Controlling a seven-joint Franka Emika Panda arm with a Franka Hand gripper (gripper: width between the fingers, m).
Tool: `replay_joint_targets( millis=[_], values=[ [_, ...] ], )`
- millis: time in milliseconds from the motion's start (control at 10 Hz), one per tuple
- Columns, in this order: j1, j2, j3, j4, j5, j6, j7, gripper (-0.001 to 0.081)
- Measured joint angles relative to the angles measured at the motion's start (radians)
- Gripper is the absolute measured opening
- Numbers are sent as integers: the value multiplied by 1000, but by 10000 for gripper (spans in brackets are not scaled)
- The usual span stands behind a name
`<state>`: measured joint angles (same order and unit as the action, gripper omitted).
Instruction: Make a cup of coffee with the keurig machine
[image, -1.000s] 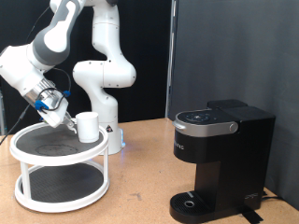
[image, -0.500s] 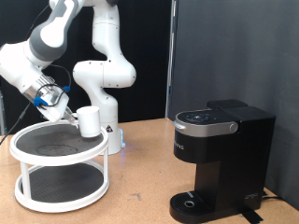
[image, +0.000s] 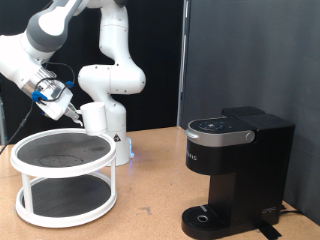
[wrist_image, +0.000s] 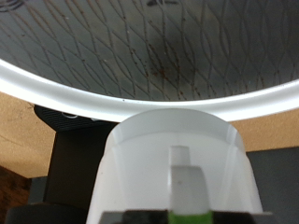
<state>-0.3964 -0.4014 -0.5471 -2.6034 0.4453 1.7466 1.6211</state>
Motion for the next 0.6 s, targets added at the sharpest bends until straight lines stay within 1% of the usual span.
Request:
replay_joint_targets(
  millis=[100,300,500,600],
  values=[
    [4,2,22,-11,45,31,58,7],
    [32,5,82,-32,165,132,149,7],
    [71,19,136,-33,268,232,194,7],
    [90,33,161,-30,298,270,206,7]
  ],
)
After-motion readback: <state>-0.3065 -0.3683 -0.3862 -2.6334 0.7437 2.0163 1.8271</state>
